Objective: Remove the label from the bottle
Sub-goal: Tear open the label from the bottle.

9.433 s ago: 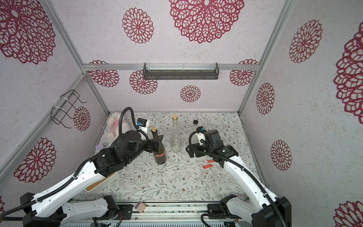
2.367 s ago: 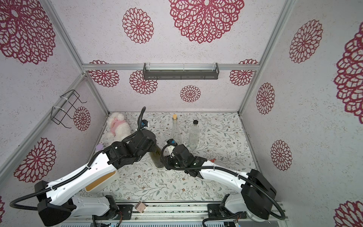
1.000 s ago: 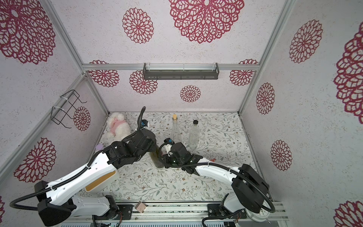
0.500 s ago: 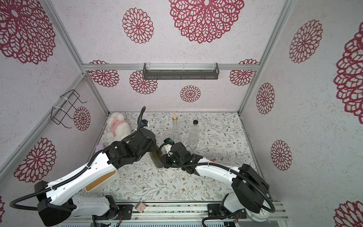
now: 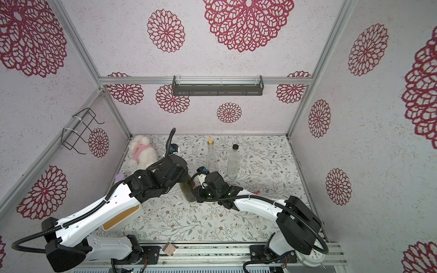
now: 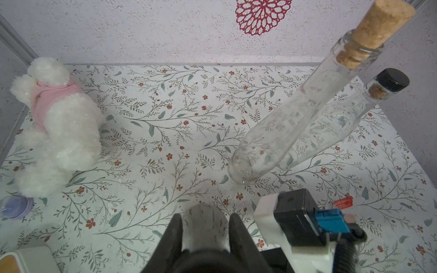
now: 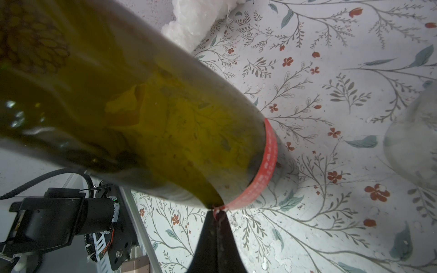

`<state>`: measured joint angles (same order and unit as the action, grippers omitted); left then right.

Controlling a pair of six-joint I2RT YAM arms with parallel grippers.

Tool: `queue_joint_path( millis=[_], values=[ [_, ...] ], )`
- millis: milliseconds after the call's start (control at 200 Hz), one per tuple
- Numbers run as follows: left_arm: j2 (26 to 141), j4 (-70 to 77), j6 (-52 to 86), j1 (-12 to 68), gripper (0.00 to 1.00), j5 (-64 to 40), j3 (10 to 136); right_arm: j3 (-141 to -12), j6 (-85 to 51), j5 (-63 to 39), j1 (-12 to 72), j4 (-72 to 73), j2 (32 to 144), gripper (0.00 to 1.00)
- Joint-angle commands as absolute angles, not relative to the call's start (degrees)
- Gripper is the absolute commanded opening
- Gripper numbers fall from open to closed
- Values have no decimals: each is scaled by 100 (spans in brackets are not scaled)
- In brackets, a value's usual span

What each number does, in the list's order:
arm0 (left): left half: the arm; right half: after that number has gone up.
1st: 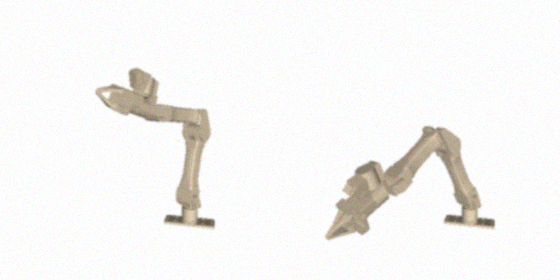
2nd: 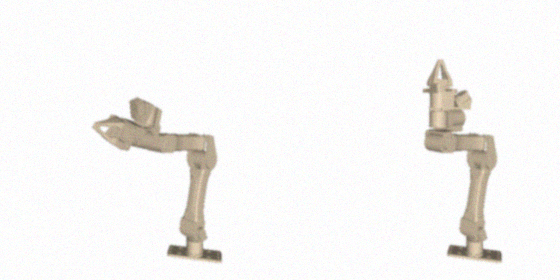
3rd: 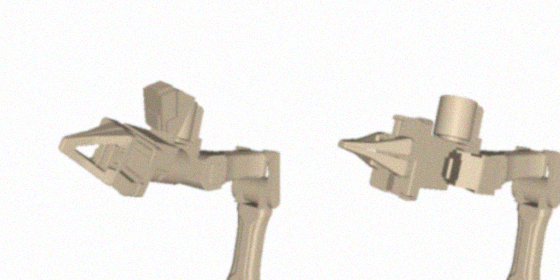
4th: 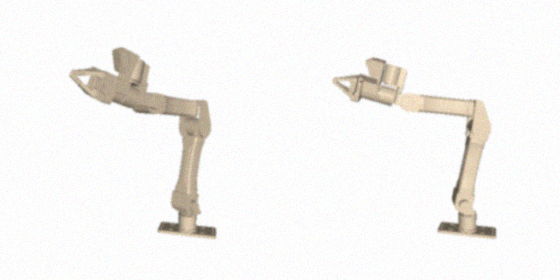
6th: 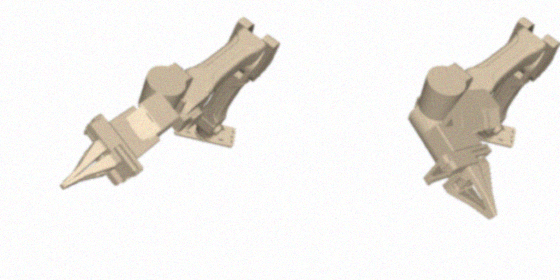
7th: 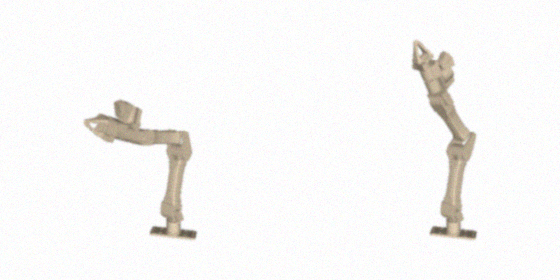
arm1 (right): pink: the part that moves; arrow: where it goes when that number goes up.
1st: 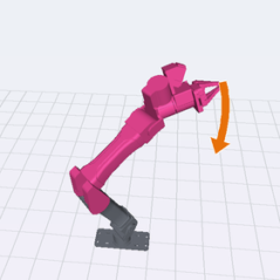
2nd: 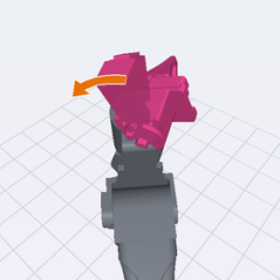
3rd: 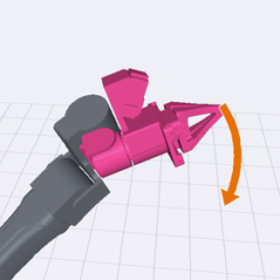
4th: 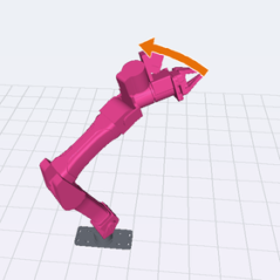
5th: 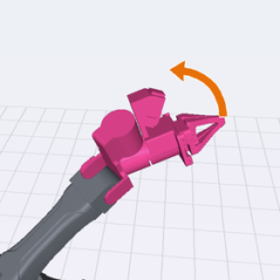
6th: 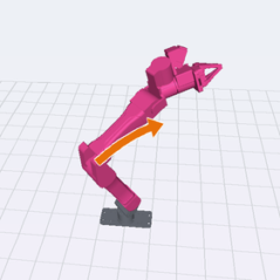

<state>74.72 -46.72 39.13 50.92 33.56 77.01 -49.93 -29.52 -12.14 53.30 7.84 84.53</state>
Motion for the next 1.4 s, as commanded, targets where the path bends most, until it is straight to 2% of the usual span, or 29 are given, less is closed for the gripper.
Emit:
queue_joint_path(
  millis=[0,786,1011,1396],
  values=[
    [7427,-4376,3967,5022,26,3386,7986,-4986,-2883,-1116,5241,936,8249,0],
    [7353,-4679,3403,4827,25,2997,8068,-4755,-2590,-1805,4832,697,8104,0],
    [7331,-4727,3109,4752,20,2763,8086,-4762,-2458,-1999,4711,585,8108,0],
    [7374,-4588,2848,4693,17,2303,8069,-4795,-2157,-2213,4514,290,8200,0]
  ],
)
